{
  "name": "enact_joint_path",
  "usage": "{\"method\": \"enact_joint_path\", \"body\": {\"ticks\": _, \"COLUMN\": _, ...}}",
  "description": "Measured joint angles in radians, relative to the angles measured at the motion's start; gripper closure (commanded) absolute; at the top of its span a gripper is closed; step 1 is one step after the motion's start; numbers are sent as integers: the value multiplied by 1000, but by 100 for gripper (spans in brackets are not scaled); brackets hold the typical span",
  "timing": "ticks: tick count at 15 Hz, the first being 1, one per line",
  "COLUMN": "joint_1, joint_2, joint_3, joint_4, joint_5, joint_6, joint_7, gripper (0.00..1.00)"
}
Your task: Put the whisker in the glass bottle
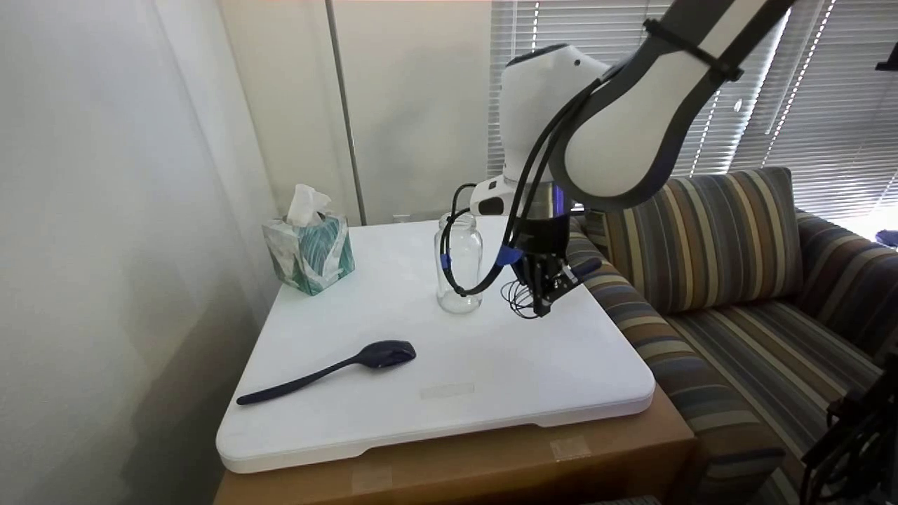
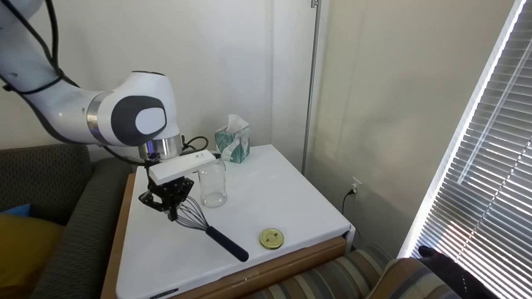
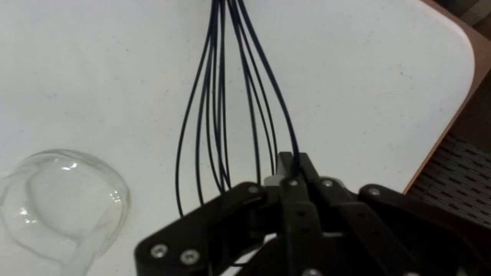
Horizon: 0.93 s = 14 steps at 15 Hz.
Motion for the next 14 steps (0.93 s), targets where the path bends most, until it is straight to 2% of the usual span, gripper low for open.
{"method": "enact_joint_path", "body": {"ticks": 5, "joint_1": 58, "joint_2": -145, "joint_3": -73, "joint_4": -6, "joint_5": -153, "joint_6": -146, "joint_7": 125, "gripper": 99}}
{"method": "enact_joint_path", "body": {"ticks": 8, "joint_1": 72, "joint_2": -226, "joint_3": -85, "joint_4": 4, "joint_5": -235, "joint_6": -225, "joint_7": 174, "gripper": 99}}
{"method": "enact_joint_path", "body": {"ticks": 11, "joint_1": 71, "joint_2": -287, "joint_3": -85, "joint_4": 28, "joint_5": -268, "joint_6": -232, "joint_7": 199, "gripper": 99}}
{"method": "enact_joint_path", "body": {"ticks": 14, "joint_1": 54, "joint_2": -321, "joint_3": -85, "joint_4": 85, "joint_5": -242, "joint_6": -228, "joint_7": 195, "gripper": 99}}
